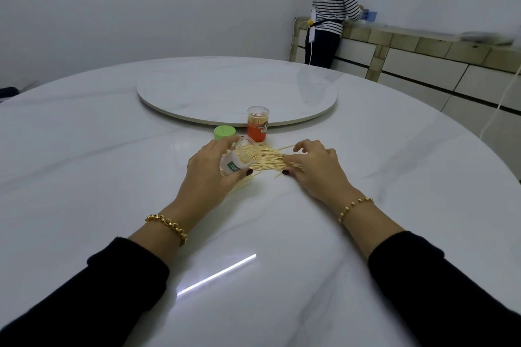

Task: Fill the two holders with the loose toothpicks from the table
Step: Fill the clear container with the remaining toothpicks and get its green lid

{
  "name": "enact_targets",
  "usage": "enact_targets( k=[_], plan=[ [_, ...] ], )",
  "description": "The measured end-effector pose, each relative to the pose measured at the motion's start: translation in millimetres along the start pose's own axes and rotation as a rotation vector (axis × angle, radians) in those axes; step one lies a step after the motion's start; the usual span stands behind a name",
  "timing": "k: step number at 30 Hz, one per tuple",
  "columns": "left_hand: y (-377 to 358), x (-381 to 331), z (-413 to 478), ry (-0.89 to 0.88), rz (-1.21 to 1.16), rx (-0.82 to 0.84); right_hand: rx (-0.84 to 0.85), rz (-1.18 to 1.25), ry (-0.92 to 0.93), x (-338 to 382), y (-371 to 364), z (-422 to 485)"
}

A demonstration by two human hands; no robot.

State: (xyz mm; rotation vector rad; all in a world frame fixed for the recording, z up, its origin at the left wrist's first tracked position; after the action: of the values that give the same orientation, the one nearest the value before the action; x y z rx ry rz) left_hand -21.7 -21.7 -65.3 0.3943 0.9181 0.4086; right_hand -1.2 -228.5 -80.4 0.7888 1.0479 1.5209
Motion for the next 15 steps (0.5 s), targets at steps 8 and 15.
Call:
enact_targets(
  k=[8,15],
  plan=[
    [1,1,1,-0.007,0.006,0.0,-0.173,-0.004,0.038,19,4,12],
    [3,4,2,-0.007,0.006,-0.015,-0.197,0.008,0.04,30,1,23]
  ],
)
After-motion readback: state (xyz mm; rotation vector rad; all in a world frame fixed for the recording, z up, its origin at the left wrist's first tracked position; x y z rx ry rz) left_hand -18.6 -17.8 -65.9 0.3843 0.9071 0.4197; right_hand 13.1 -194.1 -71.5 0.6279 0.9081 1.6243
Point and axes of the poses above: each hand's wrist, its own z-axis towards the middle knuckle, its own y-axis out of the back of the hand, x = y × z, the point moved 7 cm from there along z, towards the middle knuckle, and after that the axes turned 9 degrees about -z, right-handed, at the moved point
